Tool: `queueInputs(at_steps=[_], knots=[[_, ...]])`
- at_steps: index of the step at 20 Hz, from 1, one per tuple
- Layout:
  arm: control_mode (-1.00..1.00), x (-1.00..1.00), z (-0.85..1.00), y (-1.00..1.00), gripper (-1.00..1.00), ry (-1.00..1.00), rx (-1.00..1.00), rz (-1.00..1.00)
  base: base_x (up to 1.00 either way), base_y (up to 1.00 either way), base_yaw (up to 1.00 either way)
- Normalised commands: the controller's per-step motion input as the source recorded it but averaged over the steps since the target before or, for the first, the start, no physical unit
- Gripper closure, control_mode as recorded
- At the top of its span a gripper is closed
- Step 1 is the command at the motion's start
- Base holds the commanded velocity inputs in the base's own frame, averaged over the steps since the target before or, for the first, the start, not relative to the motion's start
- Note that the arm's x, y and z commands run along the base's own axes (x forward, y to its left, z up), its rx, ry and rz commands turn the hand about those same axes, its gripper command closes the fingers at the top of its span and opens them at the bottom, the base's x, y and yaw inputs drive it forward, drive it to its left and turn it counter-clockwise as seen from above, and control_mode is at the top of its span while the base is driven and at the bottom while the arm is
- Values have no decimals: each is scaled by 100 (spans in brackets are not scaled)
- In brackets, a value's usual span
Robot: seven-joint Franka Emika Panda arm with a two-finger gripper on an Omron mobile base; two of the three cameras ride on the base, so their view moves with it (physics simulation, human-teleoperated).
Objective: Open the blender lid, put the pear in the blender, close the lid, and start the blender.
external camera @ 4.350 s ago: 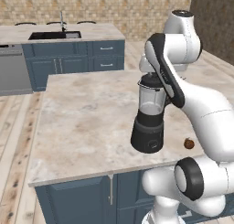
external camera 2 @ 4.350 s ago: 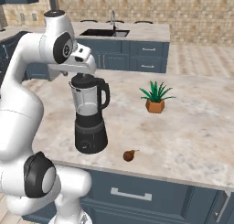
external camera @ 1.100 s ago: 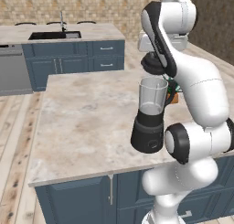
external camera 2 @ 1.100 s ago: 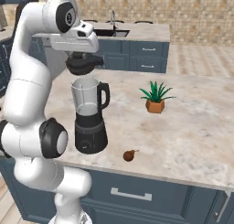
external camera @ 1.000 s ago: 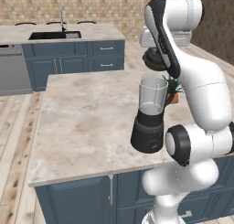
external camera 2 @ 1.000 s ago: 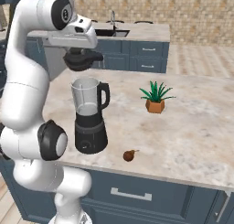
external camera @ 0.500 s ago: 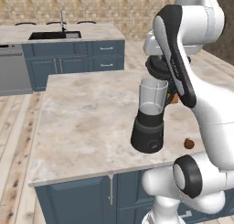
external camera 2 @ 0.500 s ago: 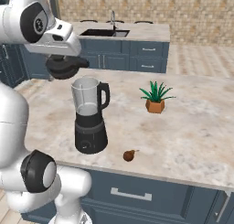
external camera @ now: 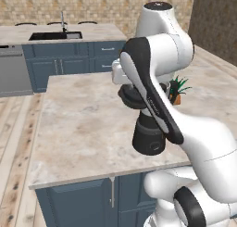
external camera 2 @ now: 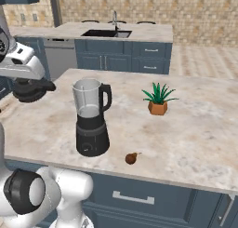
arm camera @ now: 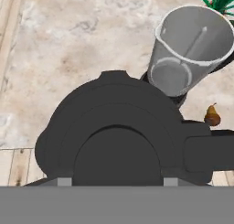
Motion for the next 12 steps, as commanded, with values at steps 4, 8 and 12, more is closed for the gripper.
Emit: queueInputs(at_steps=[4,8,12], knots=[[-100,0,-77,82,100,19,0,0,0,0,0],[-100,0,-82,64,100,19,0,0,0,0,0],[-100,0,-75,49,100,12,-4,0,0,0,0]])
